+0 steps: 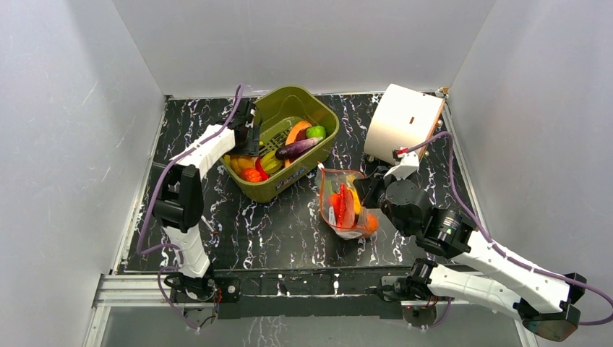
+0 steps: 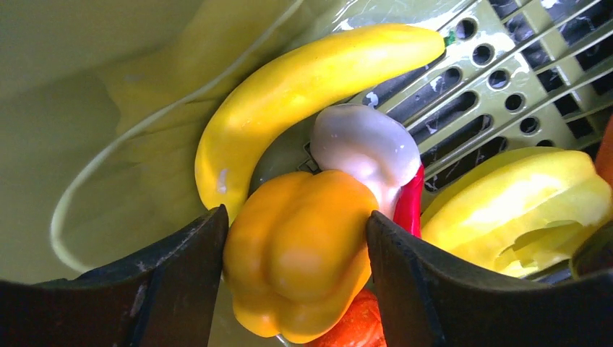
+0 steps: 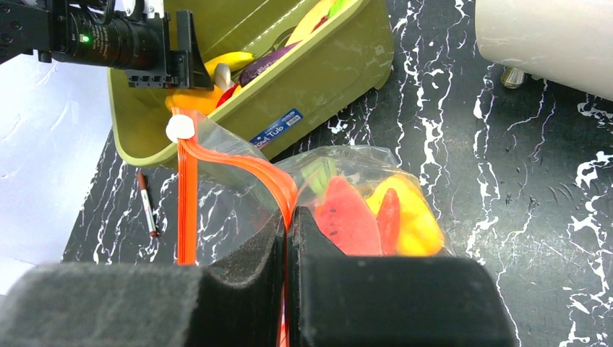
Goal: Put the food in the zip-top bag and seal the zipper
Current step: Pick up the fake vegetable from the bin.
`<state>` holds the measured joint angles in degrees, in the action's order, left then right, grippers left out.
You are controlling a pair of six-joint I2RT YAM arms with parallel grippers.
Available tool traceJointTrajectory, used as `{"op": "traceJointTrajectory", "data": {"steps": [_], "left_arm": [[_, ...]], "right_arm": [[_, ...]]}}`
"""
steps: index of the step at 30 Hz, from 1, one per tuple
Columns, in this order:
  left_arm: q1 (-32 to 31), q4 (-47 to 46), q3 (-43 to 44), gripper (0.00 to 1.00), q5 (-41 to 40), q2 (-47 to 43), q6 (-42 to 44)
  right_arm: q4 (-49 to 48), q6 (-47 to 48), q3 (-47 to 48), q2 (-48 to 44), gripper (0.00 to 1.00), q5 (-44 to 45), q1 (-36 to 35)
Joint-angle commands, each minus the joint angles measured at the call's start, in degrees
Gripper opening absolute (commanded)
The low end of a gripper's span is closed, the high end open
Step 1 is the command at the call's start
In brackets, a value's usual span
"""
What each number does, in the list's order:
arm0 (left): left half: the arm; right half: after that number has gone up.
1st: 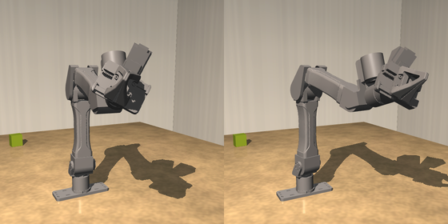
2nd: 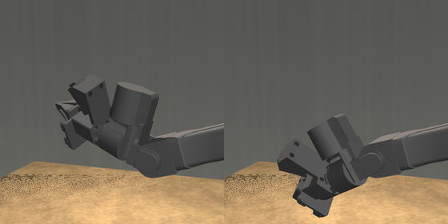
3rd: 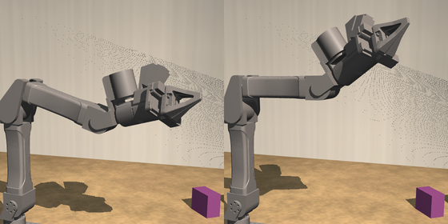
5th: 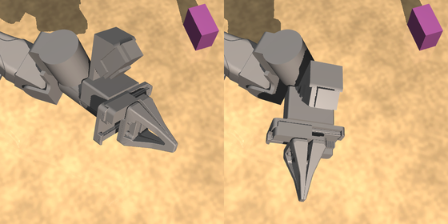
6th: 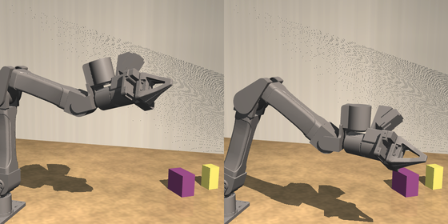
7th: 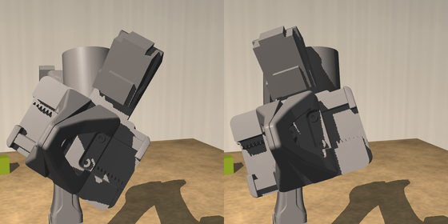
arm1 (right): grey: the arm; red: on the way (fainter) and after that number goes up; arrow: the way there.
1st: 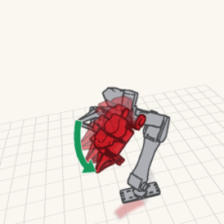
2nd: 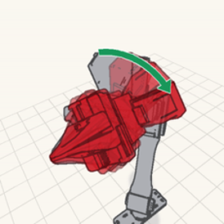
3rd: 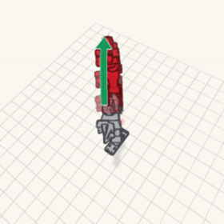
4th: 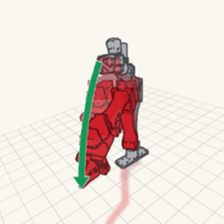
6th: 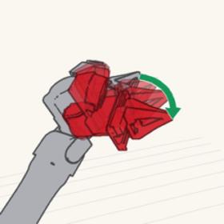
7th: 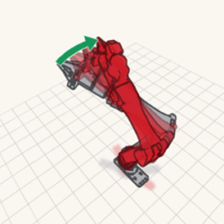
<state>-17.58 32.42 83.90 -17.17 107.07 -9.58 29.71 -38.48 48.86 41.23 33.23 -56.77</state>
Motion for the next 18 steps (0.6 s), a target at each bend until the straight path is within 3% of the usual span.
{"op": "traceJointTrajectory", "data": {"steps": [1,7,18], "left_arm": [[0.0,1.51,0.7,0.57,8.12,-1.52,-1.61],[-0.01,2.5,0.92,0.36,12.15,-4.73,-2.76],[-0.03,2.37,0.17,0.22,13.53,-7.11,-2.63]], "right_arm": [[-4.68,-0.83,0.18,-1.0,0.0,1.0,-0.18],[-5.47,-0.83,-0.25,-0.54,0.0,0.63,-0.18],[-6.24,-1.18,-0.71,-0.28,0.0,0.19,-0.18]]}}
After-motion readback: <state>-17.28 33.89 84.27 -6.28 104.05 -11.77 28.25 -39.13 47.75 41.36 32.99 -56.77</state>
